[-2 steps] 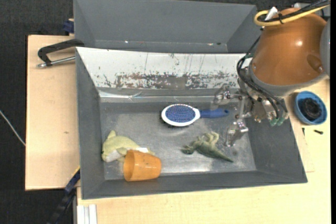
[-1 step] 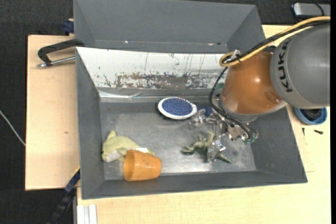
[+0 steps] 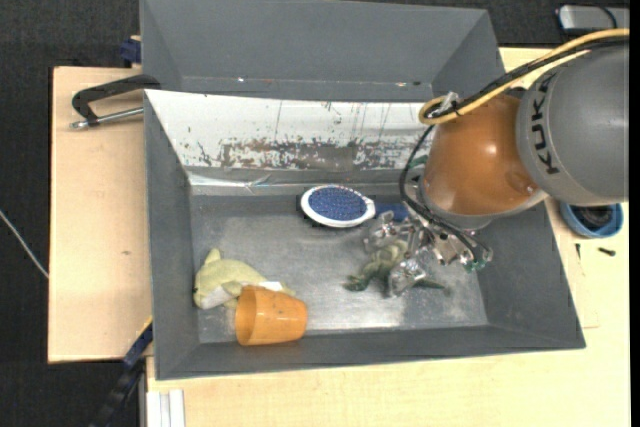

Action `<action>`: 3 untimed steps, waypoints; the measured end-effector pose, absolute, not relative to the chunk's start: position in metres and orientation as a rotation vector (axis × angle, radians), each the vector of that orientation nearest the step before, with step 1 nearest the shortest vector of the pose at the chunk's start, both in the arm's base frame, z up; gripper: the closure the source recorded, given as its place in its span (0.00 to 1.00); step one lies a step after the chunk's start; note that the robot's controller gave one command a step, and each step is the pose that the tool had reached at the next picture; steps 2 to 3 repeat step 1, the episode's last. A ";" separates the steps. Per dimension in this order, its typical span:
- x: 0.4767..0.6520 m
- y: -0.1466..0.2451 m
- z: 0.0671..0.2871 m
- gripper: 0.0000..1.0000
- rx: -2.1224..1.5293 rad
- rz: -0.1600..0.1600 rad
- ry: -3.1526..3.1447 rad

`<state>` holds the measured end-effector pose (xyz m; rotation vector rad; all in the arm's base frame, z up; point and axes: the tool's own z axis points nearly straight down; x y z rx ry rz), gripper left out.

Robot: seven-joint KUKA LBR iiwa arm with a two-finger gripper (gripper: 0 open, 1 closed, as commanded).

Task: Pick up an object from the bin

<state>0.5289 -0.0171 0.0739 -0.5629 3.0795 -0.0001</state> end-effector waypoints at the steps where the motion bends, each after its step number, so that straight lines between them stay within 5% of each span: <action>1: 0.547 -0.088 0.233 1.00 -0.825 -0.010 3.016; 3: 0.547 -0.088 0.233 1.00 -0.825 -0.010 3.016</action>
Offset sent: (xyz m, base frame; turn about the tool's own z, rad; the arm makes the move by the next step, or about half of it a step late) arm 0.0152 -0.0694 0.1533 -0.1773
